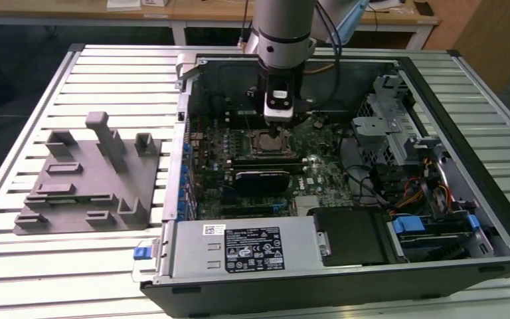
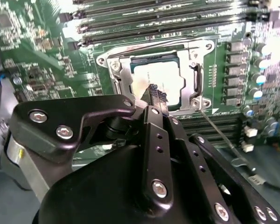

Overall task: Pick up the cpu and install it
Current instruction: 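Close the cpu cover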

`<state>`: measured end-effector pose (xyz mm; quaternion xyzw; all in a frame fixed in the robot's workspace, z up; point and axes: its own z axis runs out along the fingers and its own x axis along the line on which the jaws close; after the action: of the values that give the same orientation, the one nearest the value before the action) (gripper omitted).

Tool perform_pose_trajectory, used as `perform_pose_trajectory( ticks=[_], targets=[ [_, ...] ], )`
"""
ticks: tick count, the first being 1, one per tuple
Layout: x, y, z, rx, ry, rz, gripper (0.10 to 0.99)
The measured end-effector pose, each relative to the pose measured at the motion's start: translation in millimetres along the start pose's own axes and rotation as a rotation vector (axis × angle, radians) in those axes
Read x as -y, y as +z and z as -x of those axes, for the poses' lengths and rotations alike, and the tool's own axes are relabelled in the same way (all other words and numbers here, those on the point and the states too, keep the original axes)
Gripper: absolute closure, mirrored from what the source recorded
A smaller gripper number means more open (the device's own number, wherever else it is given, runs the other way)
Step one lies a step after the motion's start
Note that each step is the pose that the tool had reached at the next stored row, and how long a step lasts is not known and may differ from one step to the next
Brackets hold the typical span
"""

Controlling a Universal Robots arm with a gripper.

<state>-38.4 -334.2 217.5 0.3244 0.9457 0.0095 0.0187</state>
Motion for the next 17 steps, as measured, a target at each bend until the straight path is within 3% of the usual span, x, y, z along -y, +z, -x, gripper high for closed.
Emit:
perform_pose_trajectory(
  ticks=[17],
  targets=[
    [0.1,2.4,-0.1,-0.0093,-0.31,0.009,0.98]
  ],
)
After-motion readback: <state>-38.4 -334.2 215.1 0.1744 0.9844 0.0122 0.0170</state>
